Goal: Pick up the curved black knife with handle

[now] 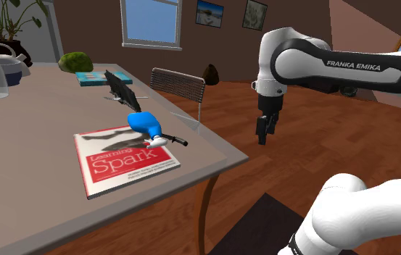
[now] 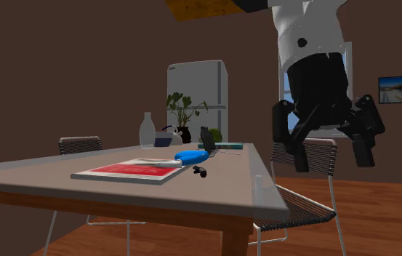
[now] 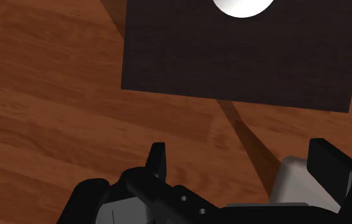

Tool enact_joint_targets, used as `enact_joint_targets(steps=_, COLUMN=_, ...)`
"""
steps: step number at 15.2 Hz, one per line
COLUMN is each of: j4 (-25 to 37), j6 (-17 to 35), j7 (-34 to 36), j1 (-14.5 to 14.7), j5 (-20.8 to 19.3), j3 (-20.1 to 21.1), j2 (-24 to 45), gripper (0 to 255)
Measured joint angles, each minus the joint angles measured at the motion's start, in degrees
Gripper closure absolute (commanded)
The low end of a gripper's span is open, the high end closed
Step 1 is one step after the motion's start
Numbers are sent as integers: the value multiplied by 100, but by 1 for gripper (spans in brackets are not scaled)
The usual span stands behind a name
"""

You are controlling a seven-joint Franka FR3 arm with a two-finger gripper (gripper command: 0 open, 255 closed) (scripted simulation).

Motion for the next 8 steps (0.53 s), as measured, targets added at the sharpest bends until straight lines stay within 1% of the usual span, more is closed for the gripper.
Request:
enact_joint_targets(steps=3, j4=67, j6=138, j7=109, j1=45, j5=86, j3=92, j2=177, gripper=0)
enact_joint_targets(steps=6, j4=352, j6=355, j7=337, j1=132, j5=251, j3=292, j2=600, gripper=0)
enact_joint_targets(steps=8, j4=490, j6=601, j7=501, j1=188, j5=348, j3=429, j2=931, gripper=0)
